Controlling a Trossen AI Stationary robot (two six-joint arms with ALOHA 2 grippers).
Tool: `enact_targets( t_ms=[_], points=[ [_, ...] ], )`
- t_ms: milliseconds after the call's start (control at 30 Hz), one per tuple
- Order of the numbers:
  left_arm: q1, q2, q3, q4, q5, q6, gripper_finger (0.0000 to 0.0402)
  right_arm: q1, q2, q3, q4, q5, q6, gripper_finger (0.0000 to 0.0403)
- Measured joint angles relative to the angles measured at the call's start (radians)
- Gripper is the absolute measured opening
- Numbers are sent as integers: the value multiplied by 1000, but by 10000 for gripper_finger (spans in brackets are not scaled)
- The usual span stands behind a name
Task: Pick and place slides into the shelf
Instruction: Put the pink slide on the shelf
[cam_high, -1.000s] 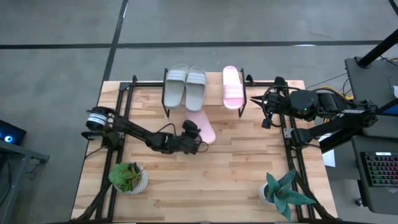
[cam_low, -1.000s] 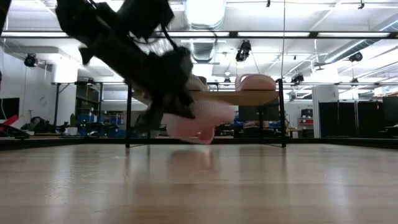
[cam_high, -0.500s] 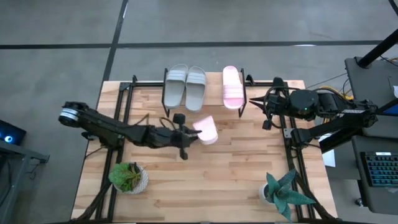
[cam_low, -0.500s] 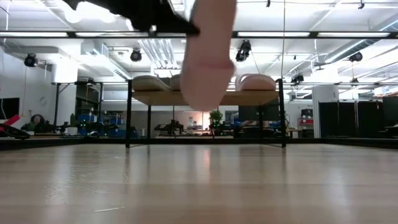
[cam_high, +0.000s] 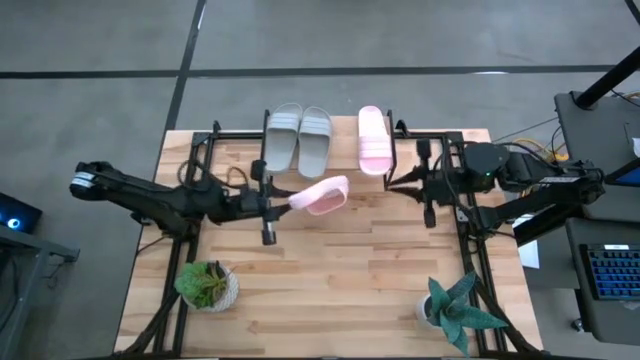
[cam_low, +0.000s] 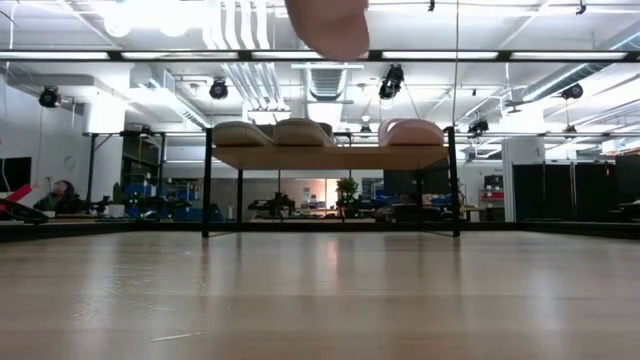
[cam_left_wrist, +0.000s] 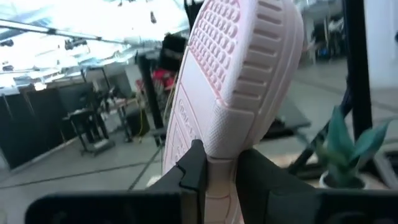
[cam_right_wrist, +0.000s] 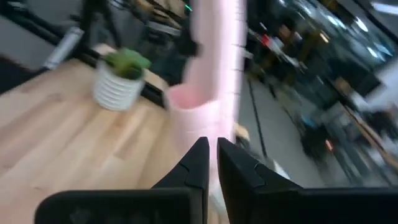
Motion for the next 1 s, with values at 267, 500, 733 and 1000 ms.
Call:
enact_targets(
  t_ms=[267, 500, 733, 1000],
  points=[
    [32, -90, -1, 187, -29, -3, 37, 26, 151, -1, 21, 20, -206, 93],
    [65, -119, -2, 203, -33, -108, 37, 94, 295, -1, 190, 236, -471, 209],
    [73, -151, -2, 215, -32, -219, 32, 162, 363, -1, 331, 520, -693, 252],
    [75, -159, -8, 213, -28, -359, 32, 197, 411, -1, 386, 586, -942, 221]
  ],
)
